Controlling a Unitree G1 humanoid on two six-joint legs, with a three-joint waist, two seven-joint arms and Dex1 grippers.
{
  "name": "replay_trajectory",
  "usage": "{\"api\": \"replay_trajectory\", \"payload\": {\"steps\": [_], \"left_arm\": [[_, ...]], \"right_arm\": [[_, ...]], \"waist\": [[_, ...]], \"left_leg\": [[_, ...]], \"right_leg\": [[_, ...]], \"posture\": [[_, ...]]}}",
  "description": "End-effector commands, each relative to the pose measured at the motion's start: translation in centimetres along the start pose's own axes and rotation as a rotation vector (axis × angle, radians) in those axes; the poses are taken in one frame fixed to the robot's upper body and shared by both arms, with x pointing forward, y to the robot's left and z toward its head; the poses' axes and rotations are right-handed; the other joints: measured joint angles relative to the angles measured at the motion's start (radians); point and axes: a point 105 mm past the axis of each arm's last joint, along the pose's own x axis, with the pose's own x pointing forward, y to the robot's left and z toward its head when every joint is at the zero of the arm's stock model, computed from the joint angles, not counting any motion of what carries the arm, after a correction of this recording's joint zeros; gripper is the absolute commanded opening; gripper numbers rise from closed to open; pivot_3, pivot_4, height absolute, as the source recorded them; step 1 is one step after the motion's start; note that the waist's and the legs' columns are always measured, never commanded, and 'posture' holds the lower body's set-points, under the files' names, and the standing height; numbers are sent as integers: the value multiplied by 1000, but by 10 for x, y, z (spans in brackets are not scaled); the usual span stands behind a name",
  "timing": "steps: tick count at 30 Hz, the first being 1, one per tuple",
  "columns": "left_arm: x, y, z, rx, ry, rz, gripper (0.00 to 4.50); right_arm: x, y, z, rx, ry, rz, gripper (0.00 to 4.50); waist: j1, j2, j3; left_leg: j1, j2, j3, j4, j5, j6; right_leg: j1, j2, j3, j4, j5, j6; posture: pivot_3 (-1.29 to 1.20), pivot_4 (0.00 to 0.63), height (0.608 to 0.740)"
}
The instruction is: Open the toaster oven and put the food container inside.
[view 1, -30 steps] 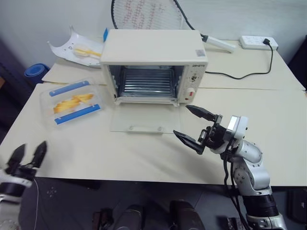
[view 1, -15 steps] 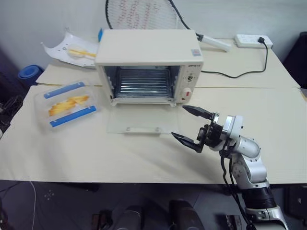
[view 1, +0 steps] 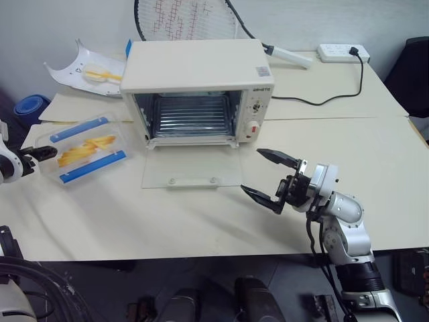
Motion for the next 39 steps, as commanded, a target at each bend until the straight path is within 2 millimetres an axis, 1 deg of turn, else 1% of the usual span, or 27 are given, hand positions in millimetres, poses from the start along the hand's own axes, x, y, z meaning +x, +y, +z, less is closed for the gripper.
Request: {"api": "replay_trajectory", "payload": {"steps": [1,5,6,9,10,12,16,18,20,22,24,28,31,33,39], "left_arm": [[-7,8,13,6,-48,32,2623],[-7,9,12,-45,-57,19,1408],[-7,8,11,-57,-57,13,1015],[-8,9,11,-66,-59,5,94],[-9,9,13,-64,-65,0,3],[-15,7,21,-60,-87,-30,3],[-30,4,37,14,-106,-69,3],[-45,-2,48,61,-111,-116,3],[-55,-13,50,124,-81,-160,3],[-62,-28,45,161,-44,-204,3],[-67,-45,34,195,-4,-251,3],[-77,-82,6,243,80,-317,3],[-82,-115,-11,238,104,-398,3],[-81,-133,-16,235,93,-427,3],[-62,-180,-17,212,12,-465,3]], "right_arm": [[2,0,12,-39,-35,-10,4500],[5,-1,12,-40,-33,-12,4500],[6,-1,11,-40,-31,-11,4500],[8,-2,10,-38,-29,-7,4500],[9,-3,10,-38,-28,-5,4500],[10,-3,10,-41,-24,0,4500],[10,-4,11,-42,-21,3,4500],[9,-4,11,-37,-13,5,4500],[8,-5,10,-33,-4,6,4500],[7,-6,9,-29,4,2,4500],[5,-6,8,-26,16,0,4500],[-1,-10,6,-24,41,-20,4500],[-6,-11,6,-22,59,-37,4500],[-8,-11,6,-22,65,-40,4500],[-8,-7,8,-22,67,-68,4500]], "waist": [[1,0,0],[3,-1,0],[3,-1,0],[2,-1,0],[3,-1,0],[3,-1,0],[3,-3,-1],[-1,-5,-1],[-5,-6,-1],[-4,-5,-1],[-3,-5,0],[5,-5,0],[10,-5,0],[9,-5,-1],[6,-5,-1]], "left_leg": [[0,0,0,0,0,0],[-1,0,0,1,0,0],[-1,0,0,1,0,0],[-1,0,0,1,0,0],[-1,0,0,1,0,0],[-1,0,0,1,0,0],[-1,0,0,1,0,0],[-2,0,0,1,0,0],[-3,0,0,1,0,0],[-3,0,0,1,0,0],[-2,0,0,1,0,0],[-3,0,-1,2,0,0],[-3,0,-1,3,0,0],[-3,0,-1,4,0,1],[-2,0,0,4,-1,0]], "right_leg": [[0,0,0,0,0,0],[0,0,0,1,0,0],[0,0,0,1,0,0],[0,0,0,1,0,0],[-1,0,0,1,0,0],[-1,0,0,1,0,0],[-1,0,1,1,0,0],[-2,0,1,1,0,0],[-2,0,2,1,0,0],[-3,-2,3,2,0,0],[-2,-3,3,2,0,0],[-2,-2,3,2,0,0],[-1,-2,3,2,0,0],[0,-2,3,1,0,0],[0,-2,3,1,0,0]], "posture": [[0,150,740],[0,150,740],[0,150,740],[0,150,740],[0,150,740],[0,150,740],[0,150,740],[0,150,740],[0,150,740],[0,150,740],[0,150,740],[0,150,740],[0,150,740],[0,150,740],[0,150,740]]}}
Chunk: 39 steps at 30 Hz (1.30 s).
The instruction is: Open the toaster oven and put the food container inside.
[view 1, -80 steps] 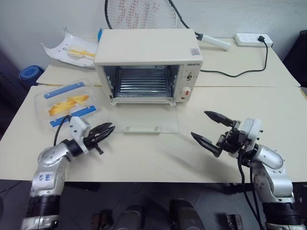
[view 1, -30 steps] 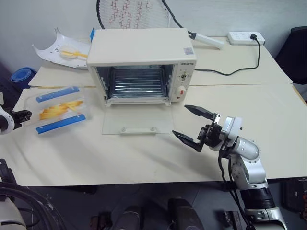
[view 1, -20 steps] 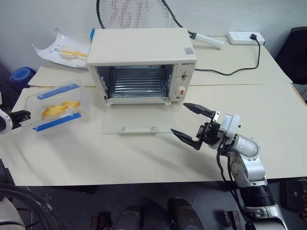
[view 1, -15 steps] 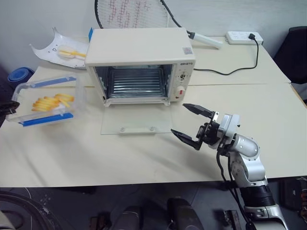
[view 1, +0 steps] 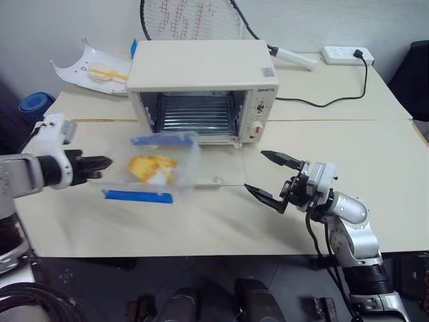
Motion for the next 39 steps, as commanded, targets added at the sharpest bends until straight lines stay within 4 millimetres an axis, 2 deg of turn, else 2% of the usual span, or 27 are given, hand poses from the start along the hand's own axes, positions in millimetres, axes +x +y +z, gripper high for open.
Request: {"api": "replay_trajectory", "payload": {"steps": [1,8,12,15,18,22,23,24,26,29,31,34,37,39], "left_arm": [[5,-13,15,36,-79,29,3],[33,-28,24,6,-102,32,3],[38,-35,30,14,-125,-1,1288],[33,-39,45,7,-215,-61,2180],[17,-41,54,38,-289,-172,2180],[-2,-15,48,175,-294,-185,2180],[-9,-7,46,240,-308,-204,2180],[-15,-4,41,303,-311,-251,1998],[-26,-4,18,436,-260,-398,1598],[-29,-7,-31,607,-92,-572,646],[-25,-14,-50,615,-56,-650,19],[-13,-25,-61,625,-73,-691,0],[7,-38,-57,619,-173,-660,0],[19,-43,-53,573,-228,-634,0]], "right_arm": [[0,0,14,-42,-32,-19,4500],[-2,4,17,-44,-23,-60,4500],[-5,4,18,-50,-17,-88,4500],[-7,4,21,-48,-10,-99,4500],[-9,7,25,-25,11,-79,4500],[-8,21,29,50,53,-2,4500],[-8,28,24,85,104,36,4500],[-8,36,18,112,155,74,4319],[-9,49,5,183,258,127,3908],[-2,58,-11,218,332,136,2890],[4,62,-22,220,368,146,2193],[14,66,-34,223,394,150,1168],[30,70,-45,243,404,167,173],[42,64,-48,236,390,141,42]], "waist": [[-1,0,0],[2,0,0],[1,0,0],[0,0,0],[-1,0,0],[-3,0,0],[-2,0,0],[-3,1,0],[0,0,0],[6,1,0],[20,1,0],[39,1,0],[46,1,0],[46,1,0]], "left_leg": [[0,0,0,0,0,0],[1,0,1,1,0,0],[1,0,1,0,0,0],[1,0,1,0,0,-1],[1,0,1,0,0,-1],[3,0,1,-2,0,-1],[4,0,0,-3,-1,-2],[4,0,0,-3,-1,-2],[4,0,0,-2,-1,-2],[3,1,0,-2,-1,-2],[3,1,0,-2,-1,-1],[3,0,-1,0,-2,0],[3,0,-1,1,-2,1],[3,0,0,2,-2,1]], "right_leg": [[0,0,0,0,0,0],[0,0,0,-1,0,0],[0,0,0,-1,0,0],[0,0,0,-1,0,0],[0,0,0,-1,0,0],[-1,1,0,-2,0,0],[-1,1,0,-3,0,0],[-2,1,0,-3,0,0],[-2,0,0,-4,0,0],[-1,0,0,-7,0,-1],[1,0,0,-8,1,-2],[2,0,-1,-9,1,-3],[3,0,-1,-9,2,-2],[3,0,-1,-8,2,-2]], "posture": [[0,150,740],[0,150,740],[0,150,740],[0,150,740],[0,150,740],[0,150,740],[0,150,740],[0,150,740],[0,150,740],[0,150,740],[0,150,740],[0,150,740],[0,150,740],[0,150,740]]}}
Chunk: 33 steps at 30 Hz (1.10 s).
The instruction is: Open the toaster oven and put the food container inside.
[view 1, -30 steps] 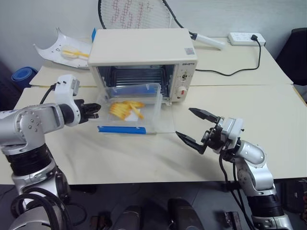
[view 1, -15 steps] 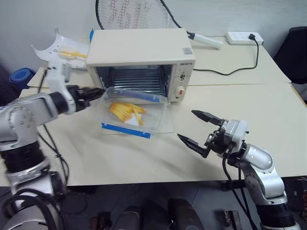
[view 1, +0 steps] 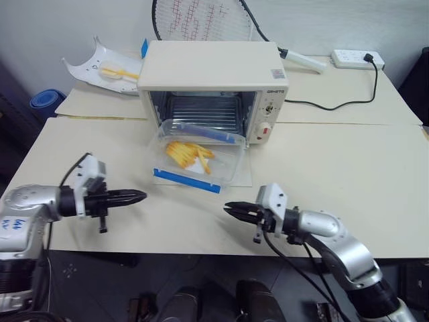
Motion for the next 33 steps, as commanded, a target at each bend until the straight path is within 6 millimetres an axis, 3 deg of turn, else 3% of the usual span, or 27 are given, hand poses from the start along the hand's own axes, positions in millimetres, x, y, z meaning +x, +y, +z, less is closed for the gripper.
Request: {"api": "replay_trajectory", "payload": {"steps": [1,6,12,17,24,28,30,33], "left_arm": [[16,9,11,10,-58,80,0],[34,23,12,-45,-142,206,0],[40,48,21,-85,-282,400,0],[52,68,29,-82,-351,508,0],[65,86,38,-66,-391,554,0],[65,88,37,-39,-380,543,0],[54,79,31,-76,-368,492,179],[31,48,31,-108,-353,320,817]], "right_arm": [[15,-12,11,-17,-34,-48,42],[23,-44,25,-77,-71,-176,42],[23,-90,41,-131,-110,-341,42],[38,-116,48,-121,-141,-421,42],[64,-133,62,-99,-180,-445,42],[67,-130,68,-76,-212,-406,42],[54,-123,70,-83,-233,-361,9],[19,-116,78,-78,-284,-343,0]], "waist": [[-2,0,0],[-22,0,0],[-30,0,0],[-45,-1,-1],[-61,-1,-1],[-76,-1,-1],[-80,-1,-1],[-89,-1,-1]], "left_leg": [[-1,0,0,1,0,0],[-1,0,0,0,0,0],[-1,0,1,0,0,-1],[-1,0,1,0,0,-1],[-2,0,1,1,1,-1],[-2,0,1,1,0,-1],[-2,0,1,1,0,-1],[-3,1,0,-2,0,-1]], "right_leg": [[-1,0,0,0,0,0],[-3,0,0,4,0,0],[-5,1,-1,5,0,0],[-5,1,-2,5,0,0],[-6,1,-2,8,0,0],[-7,0,-2,9,0,0],[-7,0,-2,8,0,0],[-8,0,-1,8,0,0]], "posture": [[0,150,740],[0,150,740],[0,150,740],[0,150,740],[0,150,740],[0,150,740],[0,150,740],[0,150,740]]}}
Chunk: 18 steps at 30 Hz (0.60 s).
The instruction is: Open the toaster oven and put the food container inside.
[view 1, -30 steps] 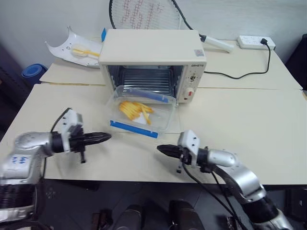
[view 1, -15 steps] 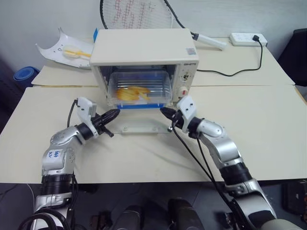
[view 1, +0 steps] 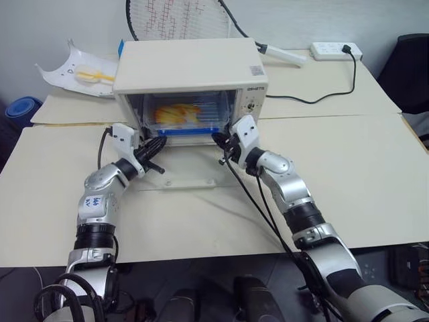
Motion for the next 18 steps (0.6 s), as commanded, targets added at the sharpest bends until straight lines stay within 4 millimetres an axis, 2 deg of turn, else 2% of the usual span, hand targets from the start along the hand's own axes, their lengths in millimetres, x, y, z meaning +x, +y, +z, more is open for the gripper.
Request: {"api": "replay_trajectory", "payload": {"steps": [1,3,7,9,12,14,16,18], "left_arm": [[-39,-19,25,26,-13,-174,1128],[-58,-26,28,75,28,-236,1776],[-102,-35,27,196,140,-387,2993],[-113,-41,30,222,132,-461,3658],[-133,-55,20,299,218,-620,4470],[-136,-57,18,302,230,-639,4470],[-131,-56,22,292,187,-615,4470],[-129,-52,24,297,160,-582,4470]], "right_arm": [[-41,-17,32,-9,-99,-6,0],[-62,-21,30,-20,-81,10,0],[-106,-35,-4,-57,76,35,0],[-117,-41,-20,-76,133,39,0],[-127,-41,-50,-88,224,82,0],[-125,-37,-61,-88,234,118,0],[-117,-24,-72,-111,253,199,0],[-107,-13,-74,-114,233,261,0]], "waist": [[-6,0,0],[-5,0,0],[9,1,0],[18,2,0],[31,3,1],[35,4,1],[36,4,1],[35,4,1]], "left_leg": [[0,0,0,-1,0,0],[0,0,-1,-1,0,1],[2,0,1,-2,-1,0],[2,0,2,-2,0,0],[2,0,3,-1,0,0],[2,0,4,-1,0,0],[2,0,4,-1,0,0],[3,0,4,0,0,0]], "right_leg": [[0,0,0,0,0,0],[0,0,0,-1,0,0],[2,0,1,-5,0,0],[3,0,1,-6,0,0],[3,0,2,-6,0,0],[3,0,2,-6,0,0],[3,0,2,-6,0,0],[3,0,2,-6,0,0]], "posture": [[0,150,740],[0,150,740],[0,150,740],[0,150,740],[0,150,740],[0,150,740],[0,150,740],[0,150,740]]}}
